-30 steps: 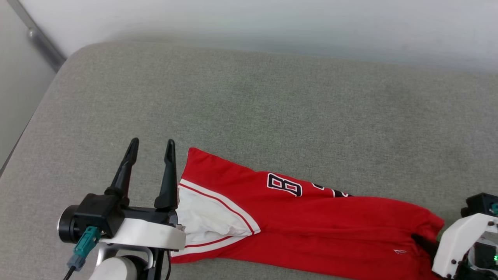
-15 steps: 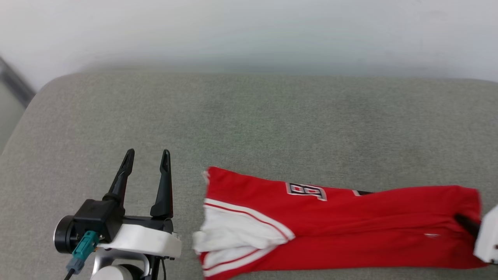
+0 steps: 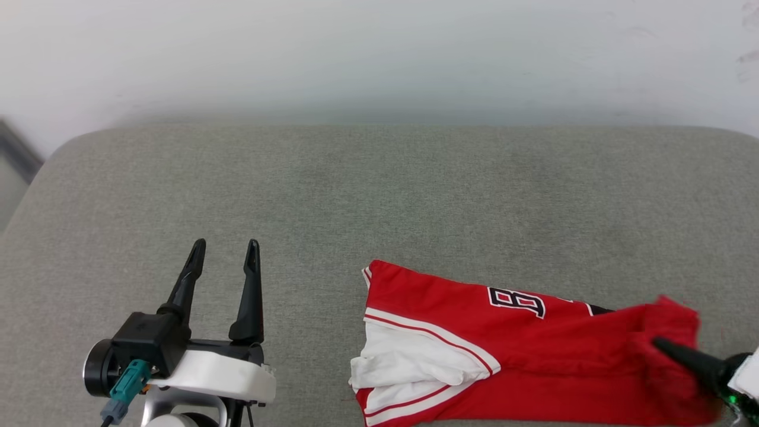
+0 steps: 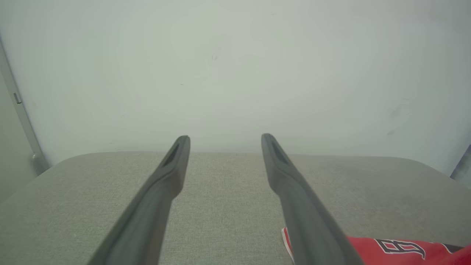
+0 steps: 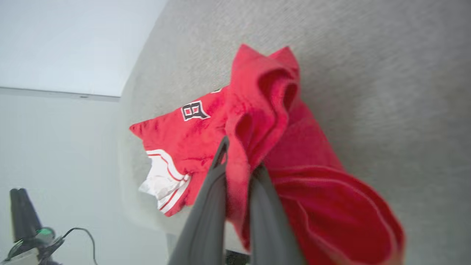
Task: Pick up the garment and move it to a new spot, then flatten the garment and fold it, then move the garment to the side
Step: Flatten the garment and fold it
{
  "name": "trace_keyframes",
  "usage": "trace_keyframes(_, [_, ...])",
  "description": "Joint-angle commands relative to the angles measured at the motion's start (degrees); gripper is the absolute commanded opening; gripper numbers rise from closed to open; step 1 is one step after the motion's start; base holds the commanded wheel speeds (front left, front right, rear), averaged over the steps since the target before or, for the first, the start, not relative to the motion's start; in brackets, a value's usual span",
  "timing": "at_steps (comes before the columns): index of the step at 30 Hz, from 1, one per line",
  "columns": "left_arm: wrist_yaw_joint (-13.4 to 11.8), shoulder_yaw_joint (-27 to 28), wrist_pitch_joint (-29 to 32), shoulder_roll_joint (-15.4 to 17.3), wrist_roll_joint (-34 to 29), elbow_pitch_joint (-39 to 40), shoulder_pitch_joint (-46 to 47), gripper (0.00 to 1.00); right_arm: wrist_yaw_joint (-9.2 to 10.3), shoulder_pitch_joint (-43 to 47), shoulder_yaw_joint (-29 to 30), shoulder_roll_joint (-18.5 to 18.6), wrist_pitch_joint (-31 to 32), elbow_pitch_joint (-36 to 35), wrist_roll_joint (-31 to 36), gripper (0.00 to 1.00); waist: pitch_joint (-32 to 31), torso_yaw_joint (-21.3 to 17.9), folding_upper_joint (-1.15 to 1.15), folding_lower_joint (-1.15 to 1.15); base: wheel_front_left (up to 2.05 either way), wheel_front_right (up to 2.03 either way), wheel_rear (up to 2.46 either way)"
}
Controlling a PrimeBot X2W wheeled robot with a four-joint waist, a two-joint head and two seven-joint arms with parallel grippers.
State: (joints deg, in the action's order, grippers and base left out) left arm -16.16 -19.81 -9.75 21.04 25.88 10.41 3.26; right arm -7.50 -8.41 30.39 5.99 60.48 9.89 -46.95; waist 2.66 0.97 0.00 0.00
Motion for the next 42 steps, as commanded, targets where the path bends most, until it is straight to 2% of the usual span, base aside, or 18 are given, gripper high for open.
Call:
trace_keyframes(1, [-0.2,0.0,0.2,0.3,-0.2,0.2,-0.3,1.00,0.03,-1.3,0.9,-1.0,2.9,0.3,-3.2,0.00,0.0,0.2,0.00,0.00,0.00,0.00,0.00])
trace_keyframes(5, [0.0,-0.4,0.3,0.2,0.0,0.3,0.1,1.00,0.02,-2.9,1.2,-3.1,8.5,3.8,-12.4,0.00,0.1,1.2,0.00,0.00,0.00,0.00,0.00])
trace_keyframes(8, [0.3,-0.8,0.6,0.1,-0.1,0.3,0.9,1.00,0.03,-3.6,-4.0,-3.2,8.0,9.5,-20.6,0.00,0.6,2.2,0.00,0.00,0.00,0.00,0.00])
trace_keyframes(11, [0.3,-1.1,0.8,0.1,-0.2,0.2,1.5,1.00,0.02,-4.3,-10.9,-3.1,4.7,13.1,-27.3,0.00,1.2,3.2,0.00,0.00,0.00,0.00,0.00])
trace_keyframes(12, [0.3,-1.1,0.8,0.1,-0.2,0.2,1.5,1.00,0.02,-4.3,-10.9,-3.1,4.7,13.1,-27.3,0.00,1.2,3.2,0.00,0.00,0.00,0.00,0.00])
trace_keyframes(18, [0.4,-1.5,0.7,-0.6,0.0,-0.4,2.3,1.00,0.02,-6.1,-25.6,-3.1,-4.9,16.7,-37.7,0.00,2.4,5.4,0.00,0.00,0.00,0.00,0.00])
trace_keyframes(24, [0.8,-1.9,0.1,-1.1,0.4,-1.2,3.2,1.00,0.02,-7.8,-37.3,-3.1,-14.8,17.7,-41.4,0.00,3.3,7.0,0.00,0.00,0.00,0.00,0.00])
trace_keyframes(25, [0.9,-1.9,0.0,-1.1,0.5,-1.3,3.3,1.00,0.02,-8.2,-38.5,-3.1,-16.5,17.7,-40.8,0.05,3.5,7.2,0.00,0.00,0.00,0.00,0.00])
trace_keyframes(26, [0.9,-2.0,-0.2,-1.1,0.5,-1.6,3.5,1.00,0.02,-8.6,-39.3,-3.1,-18.3,18.0,-40.3,0.27,3.7,7.3,0.00,0.00,0.00,0.00,0.00])
trace_keyframes(27, [1.0,-2.0,-0.2,-1.1,0.4,-1.8,3.7,1.00,0.02,-8.8,-40.2,-3.1,-19.5,18.3,-40.2,1.00,3.8,7.4,0.00,0.00,0.00,0.00,0.00])
trace_keyframes(32, [0.9,-1.9,-0.8,-1.3,0.6,-2.6,3.9,1.00,0.02,-9.7,-43.7,-3.1,-23.0,18.6,-38.4,1.00,4.1,7.3,0.00,0.00,0.00,0.00,0.00])
trace_keyframes(36, [0.9,-2.1,-1.0,-1.4,0.8,-2.9,3.9,1.00,0.02,-10.5,-45.1,-2.6,-25.0,15.3,-36.1,1.00,3.8,6.7,0.00,0.00,0.00,0.00,0.00])
trace_keyframes(39, [0.8,-2.2,-1.0,-1.3,0.7,-2.9,4.1,1.00,0.02,-10.5,-47.0,0.1,-28.3,10.1,-31.2,1.00,3.7,6.2,0.00,0.00,0.00,0.00,0.00])
trace_keyframes(42, [0.6,-2.0,-1.1,-1.2,0.7,-3.0,3.9,1.00,0.02,-10.6,-49.8,4.9,-34.9,5.9,-21.1,1.00,3.8,5.5,0.00,0.00,0.00,0.00,0.00])
